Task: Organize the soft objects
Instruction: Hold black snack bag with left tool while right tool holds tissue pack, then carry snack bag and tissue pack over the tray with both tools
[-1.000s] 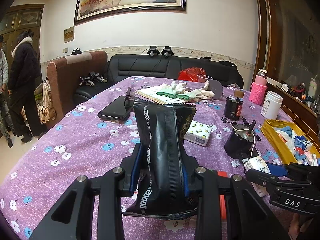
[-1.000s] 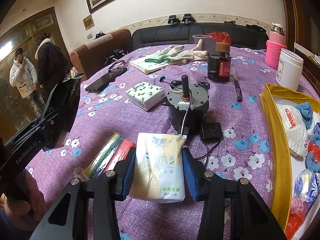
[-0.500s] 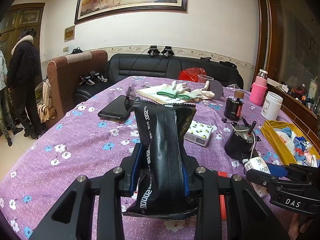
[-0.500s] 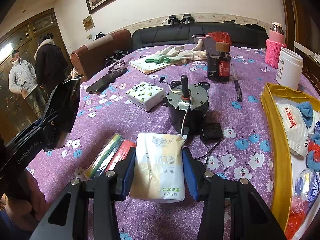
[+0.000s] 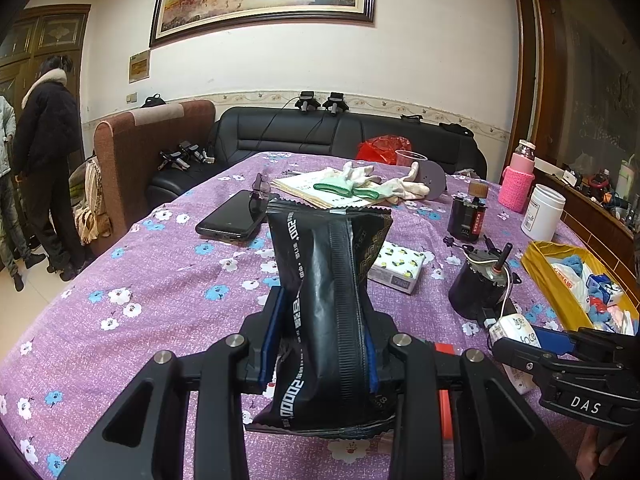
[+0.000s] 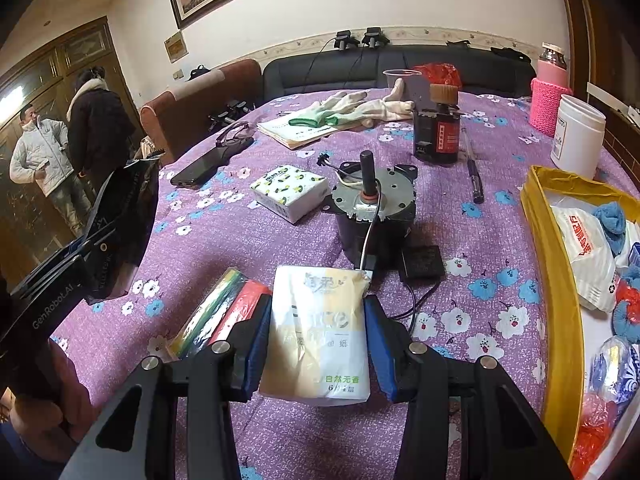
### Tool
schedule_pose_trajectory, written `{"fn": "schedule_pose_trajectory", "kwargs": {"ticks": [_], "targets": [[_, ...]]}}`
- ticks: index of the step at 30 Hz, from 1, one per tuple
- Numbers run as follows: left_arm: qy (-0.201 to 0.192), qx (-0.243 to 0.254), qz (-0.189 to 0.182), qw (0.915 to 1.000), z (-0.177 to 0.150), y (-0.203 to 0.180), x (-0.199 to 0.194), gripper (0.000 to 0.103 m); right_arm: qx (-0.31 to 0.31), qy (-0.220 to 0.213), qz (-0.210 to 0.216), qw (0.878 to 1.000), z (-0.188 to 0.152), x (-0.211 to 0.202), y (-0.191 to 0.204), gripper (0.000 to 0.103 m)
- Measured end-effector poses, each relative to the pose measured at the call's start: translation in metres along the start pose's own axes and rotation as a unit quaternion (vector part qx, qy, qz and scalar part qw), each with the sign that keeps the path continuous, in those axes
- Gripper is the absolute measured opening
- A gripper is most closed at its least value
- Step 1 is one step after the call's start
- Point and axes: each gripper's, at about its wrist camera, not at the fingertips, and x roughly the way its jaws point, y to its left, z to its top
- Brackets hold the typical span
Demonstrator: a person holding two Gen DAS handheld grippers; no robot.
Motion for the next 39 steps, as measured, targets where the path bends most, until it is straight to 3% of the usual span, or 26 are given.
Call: {"fn": "schedule_pose_trajectory", "kwargs": {"ticks": [29,39], "targets": [[-0.004,-0.006,0.003,1.0000,-0.001,0.001,-0.002,0.032,0.006,-0.012,-0.002,1.000,0.002,-0.004,-0.003,0.049],[0.000,-0.006,-0.007,1.0000,-0.001,-0.008,-0.019,0.032,0.033,-0.037,-0.003,0.999,0.010,-0.019,-0.019,0.049]]}}
